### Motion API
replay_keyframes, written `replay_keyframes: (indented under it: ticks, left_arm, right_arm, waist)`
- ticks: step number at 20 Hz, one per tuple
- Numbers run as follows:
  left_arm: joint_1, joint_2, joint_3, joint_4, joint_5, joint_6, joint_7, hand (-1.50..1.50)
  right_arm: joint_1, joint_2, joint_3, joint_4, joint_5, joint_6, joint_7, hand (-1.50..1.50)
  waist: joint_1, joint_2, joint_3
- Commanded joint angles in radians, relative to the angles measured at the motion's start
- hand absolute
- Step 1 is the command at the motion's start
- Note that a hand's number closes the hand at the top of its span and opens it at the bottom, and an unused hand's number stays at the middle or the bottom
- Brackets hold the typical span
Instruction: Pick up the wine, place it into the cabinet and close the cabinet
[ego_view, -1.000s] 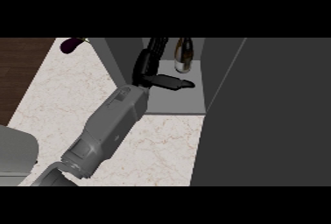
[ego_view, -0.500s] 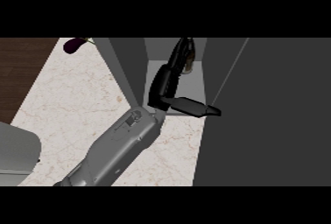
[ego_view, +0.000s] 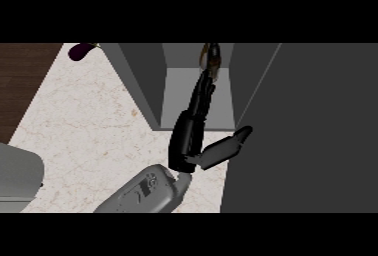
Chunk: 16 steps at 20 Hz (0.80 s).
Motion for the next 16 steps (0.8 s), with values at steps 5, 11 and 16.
replay_keyframes:
  ticks: [5,11,16]
  left_arm:
    - [0.262,0.029,-0.135,-0.339,-0.043,0.101,0.003,1.5]
    - [0.409,0.16,-0.244,-0.558,-0.089,0.07,0.049,1.5]
    - [0.535,0.305,-0.192,-0.653,-0.04,-0.063,-0.032,1.5]
  right_arm:
    - [0.023,0.02,0.09,-0.087,0.076,-0.041,0.023,-1.5]
    - [0.016,-0.019,0.019,-0.064,0.02,-0.016,0.041,-1.5]
    - [0.031,0.019,0.108,-0.087,-0.061,0.013,0.06,1.5]
  waist:
    - [-0.002,0.0,-0.002]
    - [-0.003,0.0,-0.001]
    - [-0.001,0.002,-0.002]
